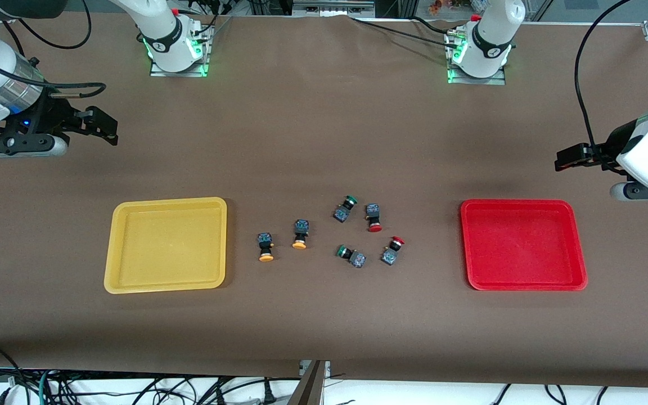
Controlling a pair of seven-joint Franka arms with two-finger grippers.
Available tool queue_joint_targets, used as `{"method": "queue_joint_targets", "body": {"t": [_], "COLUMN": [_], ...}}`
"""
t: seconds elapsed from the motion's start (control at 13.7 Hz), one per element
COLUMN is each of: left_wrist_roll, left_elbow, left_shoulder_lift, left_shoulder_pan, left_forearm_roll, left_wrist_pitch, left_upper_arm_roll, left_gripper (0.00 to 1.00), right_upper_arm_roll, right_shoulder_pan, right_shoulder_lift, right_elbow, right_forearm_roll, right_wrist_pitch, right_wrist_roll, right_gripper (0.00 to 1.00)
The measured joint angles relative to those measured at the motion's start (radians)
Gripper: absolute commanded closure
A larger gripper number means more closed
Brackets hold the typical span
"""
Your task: Place red and yellow buttons in trays
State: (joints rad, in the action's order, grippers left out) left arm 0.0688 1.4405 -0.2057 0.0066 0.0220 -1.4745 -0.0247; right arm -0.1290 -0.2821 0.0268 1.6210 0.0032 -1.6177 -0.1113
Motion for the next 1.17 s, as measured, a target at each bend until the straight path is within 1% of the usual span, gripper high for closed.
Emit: {"method": "queue_joint_targets", "body": {"t": [0.44, 1.17], "left_wrist_roll": [0.0, 0.0], "left_elbow": [0.0, 0.0], "left_shoulder_lift": [0.0, 0.0], "left_shoulder_pan": [0.0, 0.0], "left_forearm_roll": [0.0, 0.0], "left_wrist_pitch": [0.0, 0.0], "left_upper_arm_roll": [-0.001, -0.001], "left_gripper": [0.0, 0.0], "right_upper_arm_roll": [-0.002, 0.007], "right_shoulder_pan": [0.001, -0.002], "right_shoulder_lift": [0.0, 0.017], "right_elbow": [-0.033, -0.034], "right_forearm_roll": [-0.001, -0.001], "right_wrist_pitch": [0.011, 0.034], "right_wrist_roll": [-0.002, -0.002], "right_gripper": [0.0, 0.0]}}
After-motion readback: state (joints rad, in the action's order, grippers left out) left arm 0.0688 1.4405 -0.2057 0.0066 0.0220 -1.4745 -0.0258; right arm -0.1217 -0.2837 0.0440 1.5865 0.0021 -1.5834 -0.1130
